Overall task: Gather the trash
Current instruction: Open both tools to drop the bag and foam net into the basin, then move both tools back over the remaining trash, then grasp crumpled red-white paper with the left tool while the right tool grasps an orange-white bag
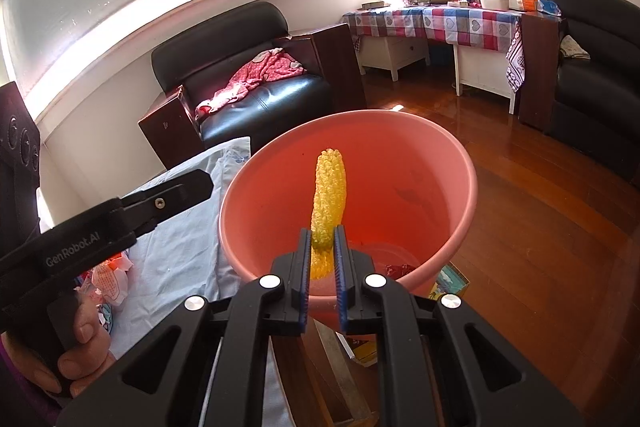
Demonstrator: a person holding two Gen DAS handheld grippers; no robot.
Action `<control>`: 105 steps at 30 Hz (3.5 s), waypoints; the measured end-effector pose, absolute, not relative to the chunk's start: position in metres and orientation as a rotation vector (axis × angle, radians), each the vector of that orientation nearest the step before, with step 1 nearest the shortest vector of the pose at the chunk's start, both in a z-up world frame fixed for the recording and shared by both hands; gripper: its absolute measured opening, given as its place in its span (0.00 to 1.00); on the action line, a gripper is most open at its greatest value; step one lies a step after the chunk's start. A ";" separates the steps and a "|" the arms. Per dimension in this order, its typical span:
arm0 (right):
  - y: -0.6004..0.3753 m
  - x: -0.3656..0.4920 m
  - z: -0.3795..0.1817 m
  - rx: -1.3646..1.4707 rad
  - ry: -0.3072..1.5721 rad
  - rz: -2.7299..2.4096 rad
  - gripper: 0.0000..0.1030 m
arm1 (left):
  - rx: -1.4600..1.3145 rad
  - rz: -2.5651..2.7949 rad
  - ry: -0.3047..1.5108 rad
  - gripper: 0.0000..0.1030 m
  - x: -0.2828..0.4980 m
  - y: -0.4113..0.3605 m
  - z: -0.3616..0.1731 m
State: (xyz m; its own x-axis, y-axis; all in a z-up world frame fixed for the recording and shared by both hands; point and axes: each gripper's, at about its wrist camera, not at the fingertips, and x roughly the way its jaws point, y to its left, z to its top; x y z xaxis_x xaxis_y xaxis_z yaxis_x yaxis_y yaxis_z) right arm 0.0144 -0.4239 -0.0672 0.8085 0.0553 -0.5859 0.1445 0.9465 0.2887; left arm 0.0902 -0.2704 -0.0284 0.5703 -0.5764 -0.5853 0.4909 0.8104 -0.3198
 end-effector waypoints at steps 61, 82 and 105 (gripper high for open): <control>-0.331 0.009 -0.049 0.238 0.692 0.176 0.28 | -0.123 -0.276 0.602 0.48 -0.001 -0.037 0.010; -0.301 0.010 -0.059 0.188 0.740 0.251 0.28 | -0.117 -0.312 0.934 0.36 0.008 -0.065 -0.087; -0.215 0.062 -0.071 0.275 0.896 0.441 0.45 | -0.147 -0.274 0.809 0.14 -0.019 -0.004 -0.051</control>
State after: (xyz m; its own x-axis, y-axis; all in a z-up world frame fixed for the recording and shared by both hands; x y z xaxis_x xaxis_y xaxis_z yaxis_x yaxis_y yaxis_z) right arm 0.0624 -0.2150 -0.0707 0.5447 0.4786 -0.6887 -0.2539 0.8767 0.4085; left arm -0.0192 -0.0041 -0.0511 0.6578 -0.2966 -0.6924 0.1849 0.9547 -0.2333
